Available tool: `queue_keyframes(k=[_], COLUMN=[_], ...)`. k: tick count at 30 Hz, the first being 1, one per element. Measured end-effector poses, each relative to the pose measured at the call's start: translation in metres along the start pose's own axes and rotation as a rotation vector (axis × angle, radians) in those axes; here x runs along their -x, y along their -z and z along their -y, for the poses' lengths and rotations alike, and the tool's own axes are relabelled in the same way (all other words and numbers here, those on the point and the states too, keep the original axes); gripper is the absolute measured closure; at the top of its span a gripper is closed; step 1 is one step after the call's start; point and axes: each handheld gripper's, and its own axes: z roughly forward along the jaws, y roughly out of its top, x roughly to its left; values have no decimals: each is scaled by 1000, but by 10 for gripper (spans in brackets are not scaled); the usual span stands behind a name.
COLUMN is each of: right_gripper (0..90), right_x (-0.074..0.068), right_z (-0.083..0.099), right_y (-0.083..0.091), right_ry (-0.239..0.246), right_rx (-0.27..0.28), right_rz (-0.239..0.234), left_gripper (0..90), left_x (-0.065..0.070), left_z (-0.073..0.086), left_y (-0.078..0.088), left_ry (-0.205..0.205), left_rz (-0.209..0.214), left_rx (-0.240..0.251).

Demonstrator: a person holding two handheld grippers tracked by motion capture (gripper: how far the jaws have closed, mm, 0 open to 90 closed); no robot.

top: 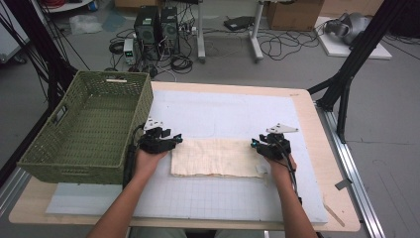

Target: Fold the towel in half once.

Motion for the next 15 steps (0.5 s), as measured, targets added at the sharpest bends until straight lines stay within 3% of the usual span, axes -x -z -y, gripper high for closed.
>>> queue_keyframes(k=[6,8,11,15], right_gripper=[414,358,294,225], right_x=[0,0,0,1], right_z=[2,5,9,13], right_y=[17,29,41,54], right_ry=[-13,-10,-7,25], right_rx=[25,43,68,100], right_rz=[-21,-48,-66,-106], left_gripper=[334,303,220,215], left_x=[10,13,17,20], left_z=[-1,-1,1,2], left_y=[12,19,24,33], left_ry=[-26,-18,-23,-38], left_rz=[69,121,141,162], left_rx=[39,46,54,98])
